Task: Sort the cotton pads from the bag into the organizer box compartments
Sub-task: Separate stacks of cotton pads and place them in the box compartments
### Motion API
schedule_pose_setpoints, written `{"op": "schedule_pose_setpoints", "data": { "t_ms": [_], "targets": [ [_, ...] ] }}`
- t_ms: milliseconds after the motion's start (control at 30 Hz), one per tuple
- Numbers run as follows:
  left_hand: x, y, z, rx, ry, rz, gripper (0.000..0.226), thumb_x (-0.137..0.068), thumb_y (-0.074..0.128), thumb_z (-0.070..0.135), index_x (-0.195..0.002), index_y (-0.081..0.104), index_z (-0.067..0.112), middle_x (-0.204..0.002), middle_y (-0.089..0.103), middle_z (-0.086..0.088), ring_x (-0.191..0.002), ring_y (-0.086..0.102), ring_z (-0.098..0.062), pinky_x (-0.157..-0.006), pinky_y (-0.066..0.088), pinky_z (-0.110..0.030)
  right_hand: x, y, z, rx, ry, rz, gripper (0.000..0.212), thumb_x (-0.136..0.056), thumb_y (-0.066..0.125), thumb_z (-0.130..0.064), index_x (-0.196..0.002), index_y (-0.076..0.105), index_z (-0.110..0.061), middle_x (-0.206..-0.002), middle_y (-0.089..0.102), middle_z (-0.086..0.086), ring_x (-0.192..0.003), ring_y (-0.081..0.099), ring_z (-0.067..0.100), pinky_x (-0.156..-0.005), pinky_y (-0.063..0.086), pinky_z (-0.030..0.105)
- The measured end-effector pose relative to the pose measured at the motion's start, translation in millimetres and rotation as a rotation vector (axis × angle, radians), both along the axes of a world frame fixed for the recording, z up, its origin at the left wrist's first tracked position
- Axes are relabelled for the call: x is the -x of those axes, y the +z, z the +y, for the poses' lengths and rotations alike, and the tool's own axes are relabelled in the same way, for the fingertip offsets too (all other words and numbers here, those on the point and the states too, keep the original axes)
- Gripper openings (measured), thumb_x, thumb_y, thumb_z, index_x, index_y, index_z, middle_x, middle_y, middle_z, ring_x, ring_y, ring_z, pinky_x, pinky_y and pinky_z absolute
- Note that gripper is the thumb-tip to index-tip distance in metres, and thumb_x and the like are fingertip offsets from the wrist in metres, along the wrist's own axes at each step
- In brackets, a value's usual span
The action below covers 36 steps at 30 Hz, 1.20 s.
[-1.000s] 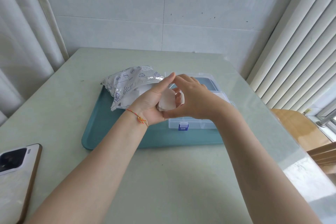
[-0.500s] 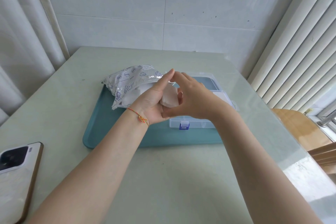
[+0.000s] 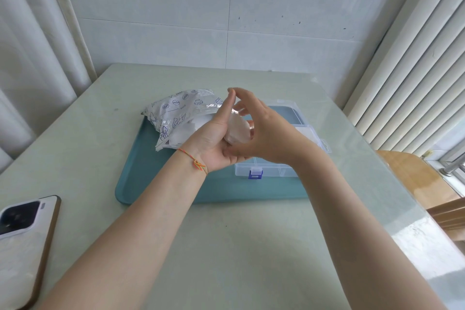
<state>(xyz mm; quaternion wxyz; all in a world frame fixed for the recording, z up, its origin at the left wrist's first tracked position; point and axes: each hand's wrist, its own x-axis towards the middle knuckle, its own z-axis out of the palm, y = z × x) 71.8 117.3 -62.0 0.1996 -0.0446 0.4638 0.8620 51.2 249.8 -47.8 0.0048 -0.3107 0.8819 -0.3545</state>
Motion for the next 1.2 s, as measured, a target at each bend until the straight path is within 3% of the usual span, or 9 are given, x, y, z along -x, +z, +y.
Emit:
{"op": "schedule_pose_setpoints", "data": {
  "t_ms": [133, 367, 533, 700, 800, 867, 1000, 1100, 1200],
  "targets": [
    [2.6, -4.4, 1.0, 0.013, -0.006, 0.019, 0.051, -0.095, 0.032, 0.067, -0.093, 0.072, 0.035, -0.100, 0.062, 0.008, -0.093, 0.059, -0.013, -0.079, 0.053, -0.032, 1.9, 0.8, 1.4, 0.046, -0.002, 0.000, 0.099, -0.068, 0.084, -0.024, -0.147, 0.026, -0.039, -0.119, 0.055, -0.002, -0.106, 0.055, 0.017, -0.082, 0.053, 0.037],
    [4.6, -4.7, -0.3, -0.062, 0.040, -0.050, 0.043, -0.096, 0.042, 0.061, -0.090, 0.070, 0.029, -0.091, 0.060, 0.007, -0.084, 0.055, -0.011, -0.068, 0.055, -0.027, 2.1, 1.4, 3.0, 0.039, 0.030, -0.020, 0.102, -0.069, 0.084, -0.023, -0.148, 0.022, -0.042, -0.123, 0.051, -0.005, -0.105, 0.059, 0.021, -0.086, 0.053, 0.036],
    [6.7, -6.5, -2.5, -0.054, 0.055, -0.058, 0.047, -0.095, 0.039, 0.065, -0.093, 0.067, 0.027, -0.092, 0.060, 0.009, -0.085, 0.057, -0.010, -0.071, 0.051, -0.026, 2.6, -0.8, 2.0, 0.053, 0.045, -0.026, 0.104, -0.068, 0.086, -0.025, -0.149, 0.022, -0.039, -0.125, 0.049, -0.004, -0.112, 0.052, 0.008, -0.078, 0.044, 0.019],
    [5.3, -5.5, 0.2, -0.006, 0.042, -0.041, 0.061, -0.097, 0.033, 0.062, -0.072, 0.077, 0.028, -0.083, 0.063, 0.010, -0.075, 0.060, -0.007, -0.064, 0.052, -0.022, 0.5, -0.1, -0.1, 0.037, 0.044, -0.012, 0.100, -0.070, 0.082, -0.020, -0.148, 0.023, -0.038, -0.109, 0.059, -0.003, -0.084, 0.061, 0.020, -0.079, 0.055, 0.040],
    [5.8, -5.7, -2.4, -0.004, 0.061, -0.057, 0.054, -0.097, 0.033, 0.064, -0.084, 0.072, 0.029, -0.087, 0.066, 0.006, -0.078, 0.068, -0.011, -0.068, 0.053, -0.027, 0.8, 0.1, 1.7, 0.022, 0.061, -0.001, 0.102, -0.070, 0.084, -0.023, -0.150, 0.022, -0.036, -0.121, 0.056, -0.003, -0.102, 0.057, 0.009, -0.088, 0.052, 0.034],
    [6.5, -7.3, -4.5, -0.014, 0.059, -0.081, 0.058, -0.096, 0.028, 0.068, -0.093, 0.067, 0.025, -0.088, 0.067, 0.002, -0.080, 0.069, -0.015, -0.072, 0.051, -0.030, 0.3, 1.5, 2.4, -0.022, 0.072, -0.007, 0.104, -0.071, 0.084, -0.021, -0.151, 0.020, -0.036, -0.122, 0.055, -0.004, -0.094, 0.055, -0.001, -0.085, 0.049, 0.025],
    [7.2, -6.7, -3.3, -0.002, 0.078, -0.132, 0.059, -0.099, 0.025, 0.063, -0.095, 0.068, 0.023, -0.088, 0.066, 0.000, -0.082, 0.064, -0.017, -0.071, 0.054, -0.031, -0.5, 3.0, 0.1, 0.013, 0.023, -0.005, 0.098, -0.071, 0.079, -0.020, -0.149, 0.023, -0.038, -0.108, 0.059, -0.001, -0.084, 0.058, 0.016, -0.079, 0.054, 0.041],
    [6.7, -5.5, -0.8, 0.012, 0.088, -0.130, 0.049, -0.102, 0.032, 0.054, -0.086, 0.067, 0.024, -0.076, 0.067, 0.002, -0.066, 0.065, -0.014, -0.056, 0.055, -0.023, 1.0, 0.7, 0.1, 0.037, 0.018, -0.020, 0.100, -0.069, 0.083, -0.026, -0.148, 0.023, -0.040, -0.120, 0.052, 0.000, -0.105, 0.055, 0.016, -0.086, 0.054, 0.042],
    [5.5, -3.5, 0.6, 0.021, 0.095, -0.109, 0.047, -0.104, 0.029, 0.050, -0.089, 0.064, 0.023, -0.070, 0.070, 0.001, -0.060, 0.068, -0.013, -0.055, 0.053, -0.021, 1.8, 0.0, 0.6, 0.030, 0.023, -0.018, 0.100, -0.069, 0.083, -0.024, -0.148, 0.023, -0.040, -0.115, 0.054, -0.001, -0.098, 0.059, 0.021, -0.084, 0.055, 0.044]
  ]
}}
